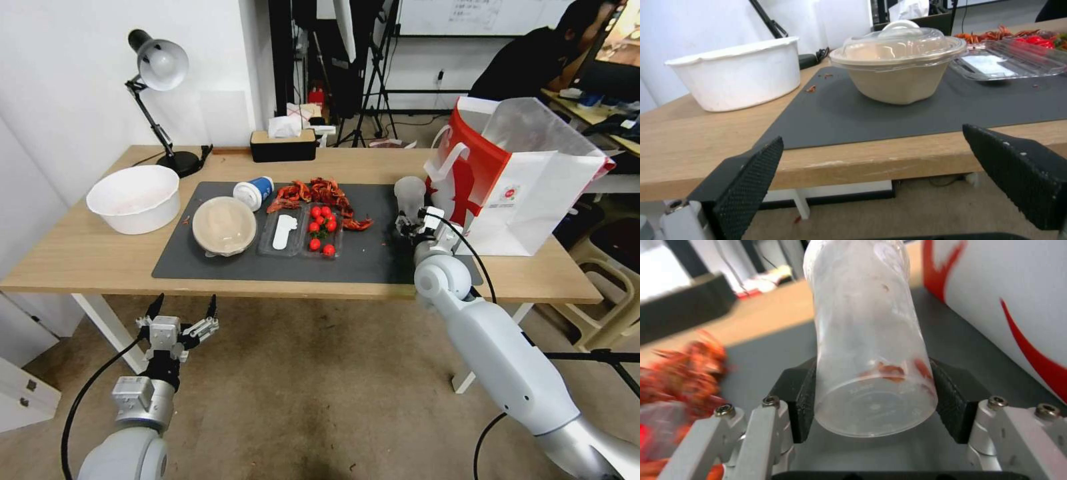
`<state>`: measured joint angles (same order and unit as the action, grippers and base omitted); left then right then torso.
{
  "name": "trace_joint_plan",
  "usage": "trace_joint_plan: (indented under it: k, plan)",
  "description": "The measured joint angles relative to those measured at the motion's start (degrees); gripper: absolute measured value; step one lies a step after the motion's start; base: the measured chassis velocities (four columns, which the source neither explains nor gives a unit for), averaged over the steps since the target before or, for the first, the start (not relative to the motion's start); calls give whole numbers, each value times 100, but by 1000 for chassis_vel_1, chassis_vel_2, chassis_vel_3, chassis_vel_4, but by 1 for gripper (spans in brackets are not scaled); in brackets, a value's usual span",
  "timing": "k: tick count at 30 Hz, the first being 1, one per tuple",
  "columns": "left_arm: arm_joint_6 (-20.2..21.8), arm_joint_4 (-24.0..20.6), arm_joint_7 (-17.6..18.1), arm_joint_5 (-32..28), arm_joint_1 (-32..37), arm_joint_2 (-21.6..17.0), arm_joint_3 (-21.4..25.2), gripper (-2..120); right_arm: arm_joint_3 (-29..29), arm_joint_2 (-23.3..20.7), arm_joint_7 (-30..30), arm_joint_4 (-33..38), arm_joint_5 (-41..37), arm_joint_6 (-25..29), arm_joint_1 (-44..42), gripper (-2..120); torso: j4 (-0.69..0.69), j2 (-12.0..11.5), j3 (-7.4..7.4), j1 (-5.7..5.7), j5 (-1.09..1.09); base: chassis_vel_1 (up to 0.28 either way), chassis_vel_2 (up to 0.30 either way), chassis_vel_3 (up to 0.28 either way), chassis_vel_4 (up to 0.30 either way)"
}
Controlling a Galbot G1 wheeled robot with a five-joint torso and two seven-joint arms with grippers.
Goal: Pick up the trash from the table and place it into the takeout bag.
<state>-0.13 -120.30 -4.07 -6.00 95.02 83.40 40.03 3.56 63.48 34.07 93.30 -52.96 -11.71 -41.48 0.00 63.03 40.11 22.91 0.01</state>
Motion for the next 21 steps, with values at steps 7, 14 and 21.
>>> trace_joint_plan:
  k: [7,14,21]
  plan:
    - [7,-21,-2,0,9,-18,4,100,232,-242,-516,635,0,327,-151,53,0,0,0,0,0,0,0,0,0]
    - [11,-23,-2,0,15,-20,1,100,619,-598,-1142,1200,-10,559,-237,53,-1,0,0,0,0,0,0,0,0]
    - [13,-22,-5,9,14,-22,-14,100,1164,-1151,-1688,1806,-167,886,-138,53,0,0,0,0,-1,0,0,0,0]
